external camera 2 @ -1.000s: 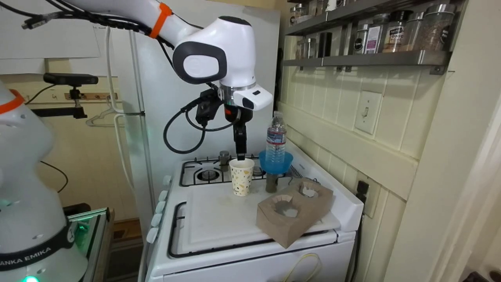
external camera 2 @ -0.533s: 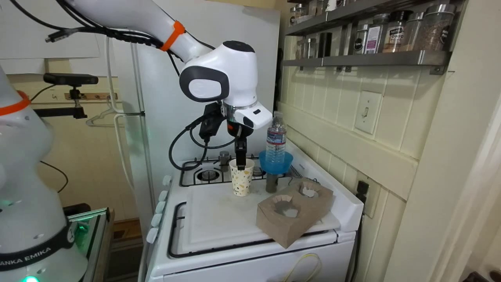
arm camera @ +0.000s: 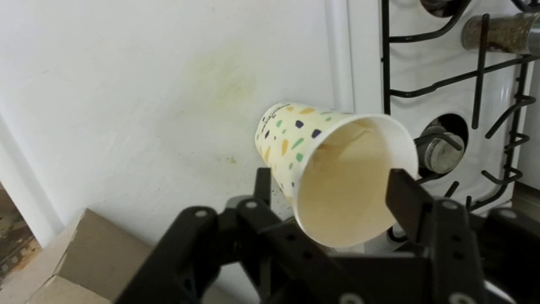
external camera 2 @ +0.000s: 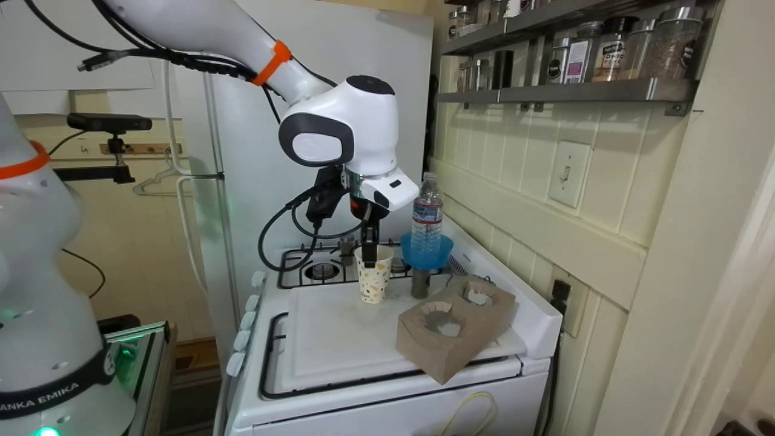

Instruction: Place the coffee cup on top of the water bottle.

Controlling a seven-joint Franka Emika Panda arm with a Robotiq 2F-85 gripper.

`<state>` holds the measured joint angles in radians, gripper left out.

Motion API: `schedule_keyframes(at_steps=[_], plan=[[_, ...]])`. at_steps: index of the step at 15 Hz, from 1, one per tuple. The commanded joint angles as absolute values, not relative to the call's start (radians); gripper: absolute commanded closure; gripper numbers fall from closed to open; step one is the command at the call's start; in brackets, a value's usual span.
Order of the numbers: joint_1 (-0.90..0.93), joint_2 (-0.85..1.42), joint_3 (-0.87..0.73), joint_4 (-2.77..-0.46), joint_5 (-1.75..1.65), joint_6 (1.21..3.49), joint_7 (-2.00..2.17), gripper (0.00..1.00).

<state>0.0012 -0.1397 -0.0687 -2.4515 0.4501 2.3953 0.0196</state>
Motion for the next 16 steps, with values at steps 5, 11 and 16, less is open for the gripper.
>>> schedule_keyframes(at_steps=[5,11,16], plan=[[0.000,-0.135,-0.062,-2.485,0.490,2.421,0.028,0.81],[-0.004,-0.146,-0.062,-2.487,0.479,2.412,0.044,1.00],[0.006,-0.263,-0.059,-2.496,0.456,2.317,-0.010,0.99]])
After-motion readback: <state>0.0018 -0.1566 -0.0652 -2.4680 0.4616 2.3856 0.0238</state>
